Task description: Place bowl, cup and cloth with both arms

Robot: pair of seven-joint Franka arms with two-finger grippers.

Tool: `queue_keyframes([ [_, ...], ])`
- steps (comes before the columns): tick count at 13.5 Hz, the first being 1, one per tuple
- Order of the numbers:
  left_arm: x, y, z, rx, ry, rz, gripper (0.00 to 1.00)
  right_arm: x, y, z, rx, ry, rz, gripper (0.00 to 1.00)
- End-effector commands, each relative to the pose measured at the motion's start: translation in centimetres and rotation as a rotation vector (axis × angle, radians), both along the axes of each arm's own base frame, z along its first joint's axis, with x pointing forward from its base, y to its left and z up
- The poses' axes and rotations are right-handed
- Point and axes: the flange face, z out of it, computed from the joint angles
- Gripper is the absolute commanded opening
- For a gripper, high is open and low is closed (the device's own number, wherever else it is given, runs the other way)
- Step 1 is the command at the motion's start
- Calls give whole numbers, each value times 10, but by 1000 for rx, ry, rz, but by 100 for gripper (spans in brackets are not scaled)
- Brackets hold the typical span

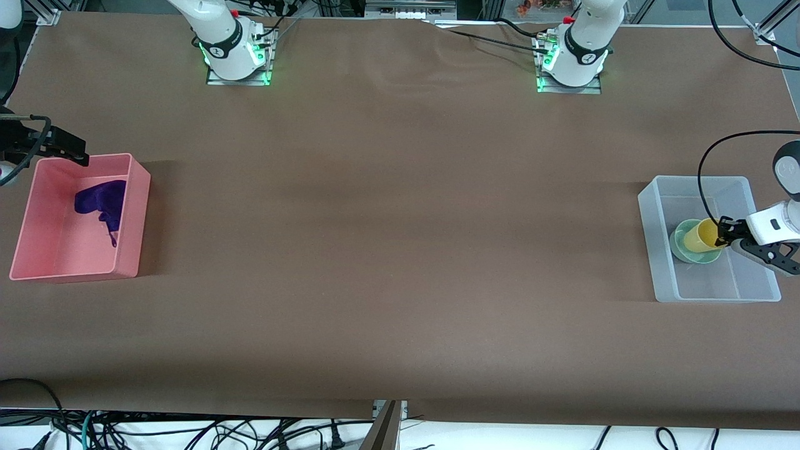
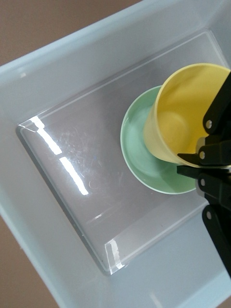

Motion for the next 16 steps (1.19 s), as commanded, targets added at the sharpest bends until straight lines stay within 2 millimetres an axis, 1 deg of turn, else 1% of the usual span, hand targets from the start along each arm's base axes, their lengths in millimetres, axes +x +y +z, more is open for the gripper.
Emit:
queue_keyframes([
  [1,-1,2,4,18,-6,-25,78,-1,0,5,-9,-4,-10,100],
  [2,-1,1,12,22,-5,-31,100,-1,0,5,-9,-4,-10,100],
  [3,-2,-3,24,27,10,-31,100,-1,0,5,-9,-4,-10,100],
  [4,0,-10,40,28,23,-31,100,-1,0,5,-9,-4,-10,100],
  [5,5,-27,65,25,19,-38,100,-1,0,5,-9,-4,-10,100],
  [6,8,-47,85,23,28,-45,100,-1,0,5,-9,-4,-10,100],
  [7,11,-66,112,34,27,-16,100,-1,1,5,-8,-4,-8,100],
  [9,19,-117,162,40,49,47,100,-1,1,5,-8,-4,-8,100],
  [10,26,-142,194,34,52,66,100,0,-1,4,-9,-4,-11,100],
  [11,30,-166,222,29,66,100,100,-1,-1,5,-9,-4,-11,100],
  [12,27,-187,240,28,94,141,100,-1,-1,5,-9,-5,-11,100],
  [13,22,-207,253,31,118,157,100,-1,-1,5,-9,-5,-11,100],
  [14,15,-220,277,43,98,182,100,-1,-1,5,-9,-5,-11,100],
  [15,7,-249,294,36,83,186,100,-1,-1,5,-9,-5,-11,100],
  [16,2,-256,301,31,92,226,100,-1,-1,5,-9,-5,-11,100],
])
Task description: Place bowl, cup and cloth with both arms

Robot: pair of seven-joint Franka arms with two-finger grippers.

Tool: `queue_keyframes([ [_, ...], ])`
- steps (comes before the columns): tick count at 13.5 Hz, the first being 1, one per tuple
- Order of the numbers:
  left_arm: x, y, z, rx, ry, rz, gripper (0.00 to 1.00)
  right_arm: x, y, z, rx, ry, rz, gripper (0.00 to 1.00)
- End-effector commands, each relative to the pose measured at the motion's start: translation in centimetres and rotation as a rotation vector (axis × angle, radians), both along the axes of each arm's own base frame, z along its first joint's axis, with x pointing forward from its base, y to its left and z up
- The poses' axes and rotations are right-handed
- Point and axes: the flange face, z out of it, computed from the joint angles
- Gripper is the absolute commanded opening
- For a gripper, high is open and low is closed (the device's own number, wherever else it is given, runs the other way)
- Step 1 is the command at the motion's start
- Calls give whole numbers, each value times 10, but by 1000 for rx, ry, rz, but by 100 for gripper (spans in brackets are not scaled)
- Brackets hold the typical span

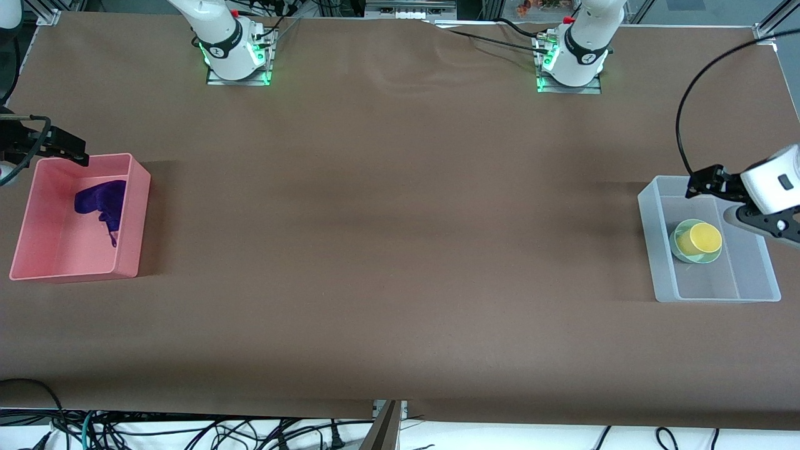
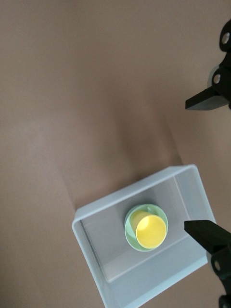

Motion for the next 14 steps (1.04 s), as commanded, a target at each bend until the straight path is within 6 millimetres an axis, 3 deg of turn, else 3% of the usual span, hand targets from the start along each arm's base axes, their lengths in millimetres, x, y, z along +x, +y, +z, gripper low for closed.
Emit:
queue_keyframes([
  [1,-23,-17,41,-13,-27,98,100,-1,0,5,-7,-5,-11,100],
  [2,-27,-24,45,-56,-30,111,100,-1,-1,5,-7,-6,-12,100],
  [4,-47,-26,75,-66,-78,151,100,-1,-3,5,2,-8,-17,100],
  [6,-73,-48,62,-45,-60,186,100,-1,-3,5,35,-10,-25,100],
  [8,-87,-57,41,-33,-115,272,100,-1,-3,5,35,-10,-25,100],
  [10,-83,-63,33,-2,-106,245,100,0,-4,4,34,-8,-27,100],
  [14,-84,-64,38,52,-102,211,100,-1,-3,5,35,-10,-25,100],
])
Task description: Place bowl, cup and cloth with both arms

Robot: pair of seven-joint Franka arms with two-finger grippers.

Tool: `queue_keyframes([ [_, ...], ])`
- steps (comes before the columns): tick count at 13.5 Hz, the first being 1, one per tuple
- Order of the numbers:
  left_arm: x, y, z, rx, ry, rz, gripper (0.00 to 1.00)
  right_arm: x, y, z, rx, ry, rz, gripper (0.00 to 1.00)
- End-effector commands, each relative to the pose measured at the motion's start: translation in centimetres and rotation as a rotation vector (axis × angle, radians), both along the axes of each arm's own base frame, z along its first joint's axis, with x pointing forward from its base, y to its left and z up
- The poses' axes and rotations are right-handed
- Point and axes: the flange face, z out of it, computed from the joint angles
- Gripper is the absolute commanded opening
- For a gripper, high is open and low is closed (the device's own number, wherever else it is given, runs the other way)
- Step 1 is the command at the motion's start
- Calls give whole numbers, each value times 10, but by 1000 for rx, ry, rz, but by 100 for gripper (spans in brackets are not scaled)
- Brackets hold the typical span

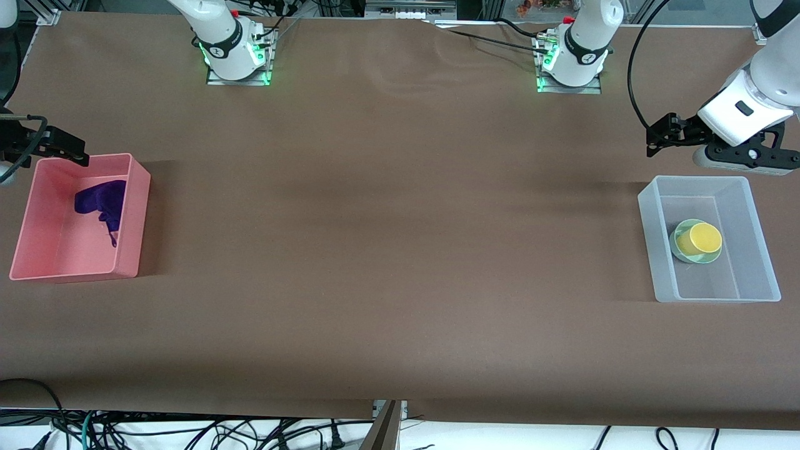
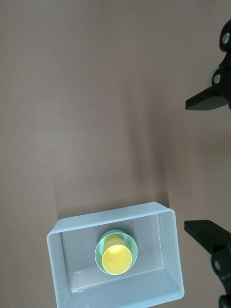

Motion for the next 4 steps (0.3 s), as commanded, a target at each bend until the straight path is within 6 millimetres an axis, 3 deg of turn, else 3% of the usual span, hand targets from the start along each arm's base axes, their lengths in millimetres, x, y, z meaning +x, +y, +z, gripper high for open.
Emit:
queue_keyframes([
  [1,-5,0,7,20,-8,-3,100,-1,-1,5,17,-8,-17,100],
  [4,-5,0,8,20,-10,-3,100,-1,-1,5,17,-8,-17,100],
])
